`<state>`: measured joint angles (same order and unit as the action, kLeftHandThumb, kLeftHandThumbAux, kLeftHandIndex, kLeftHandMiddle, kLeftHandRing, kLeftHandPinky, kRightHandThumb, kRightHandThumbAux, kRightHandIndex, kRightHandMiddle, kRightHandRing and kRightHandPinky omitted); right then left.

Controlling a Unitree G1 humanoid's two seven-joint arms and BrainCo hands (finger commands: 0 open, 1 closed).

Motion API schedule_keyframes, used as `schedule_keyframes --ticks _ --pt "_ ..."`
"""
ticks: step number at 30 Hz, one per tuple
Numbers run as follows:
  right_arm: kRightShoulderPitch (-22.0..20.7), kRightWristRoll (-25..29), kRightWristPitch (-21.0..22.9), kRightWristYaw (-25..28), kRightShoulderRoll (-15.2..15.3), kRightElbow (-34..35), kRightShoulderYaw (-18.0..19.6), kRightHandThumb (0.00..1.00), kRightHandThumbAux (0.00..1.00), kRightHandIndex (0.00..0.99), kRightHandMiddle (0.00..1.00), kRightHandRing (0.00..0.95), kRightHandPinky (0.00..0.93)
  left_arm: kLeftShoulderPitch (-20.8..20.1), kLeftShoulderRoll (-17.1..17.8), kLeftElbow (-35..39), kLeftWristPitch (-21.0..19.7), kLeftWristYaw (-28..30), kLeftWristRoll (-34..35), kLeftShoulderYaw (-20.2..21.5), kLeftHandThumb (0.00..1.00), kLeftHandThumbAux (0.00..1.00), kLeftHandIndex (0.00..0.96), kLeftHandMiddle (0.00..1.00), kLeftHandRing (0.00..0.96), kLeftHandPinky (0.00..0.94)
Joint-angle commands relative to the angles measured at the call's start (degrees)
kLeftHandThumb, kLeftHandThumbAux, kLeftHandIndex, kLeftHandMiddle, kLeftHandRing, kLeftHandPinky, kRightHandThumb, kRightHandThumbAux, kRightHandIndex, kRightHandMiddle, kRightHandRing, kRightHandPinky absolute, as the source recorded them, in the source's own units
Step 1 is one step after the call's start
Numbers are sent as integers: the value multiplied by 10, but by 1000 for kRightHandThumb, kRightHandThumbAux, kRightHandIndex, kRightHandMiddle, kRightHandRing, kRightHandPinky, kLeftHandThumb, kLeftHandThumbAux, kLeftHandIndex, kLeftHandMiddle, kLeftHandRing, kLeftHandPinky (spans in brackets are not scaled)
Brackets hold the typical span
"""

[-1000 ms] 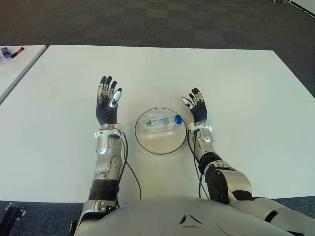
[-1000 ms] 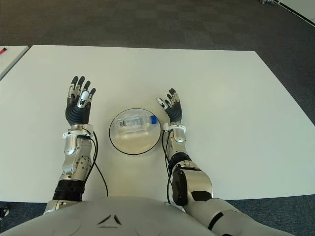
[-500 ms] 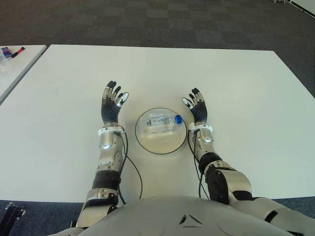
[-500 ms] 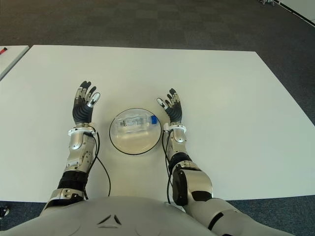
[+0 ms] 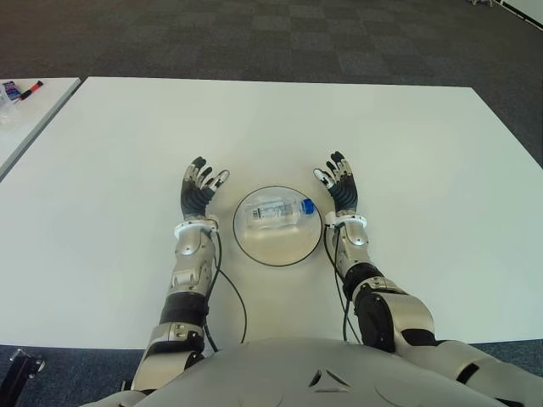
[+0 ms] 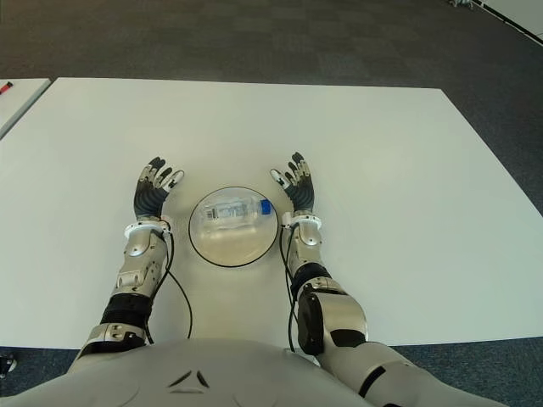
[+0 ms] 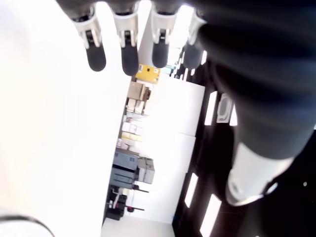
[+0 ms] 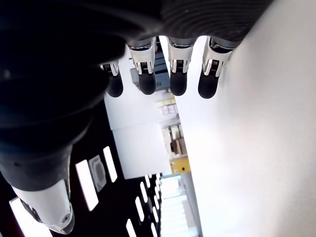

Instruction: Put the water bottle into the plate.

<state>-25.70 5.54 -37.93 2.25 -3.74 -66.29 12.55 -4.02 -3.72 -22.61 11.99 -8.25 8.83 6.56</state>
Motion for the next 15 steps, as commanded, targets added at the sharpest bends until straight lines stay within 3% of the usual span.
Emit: schedule_keyframes --ticks 1,15 --pt "34 2 24 -6 -3 -24 3 86 742 85 74 70 117 -10 -5 -15 -30 -20 -19 1 0 840 172 213 196 206" --pt "36 5 10 4 -4 -25 5 55 755 86 75 68 110 -22 4 -67 -41 -8 -27 2 0 831 145 209 202 205"
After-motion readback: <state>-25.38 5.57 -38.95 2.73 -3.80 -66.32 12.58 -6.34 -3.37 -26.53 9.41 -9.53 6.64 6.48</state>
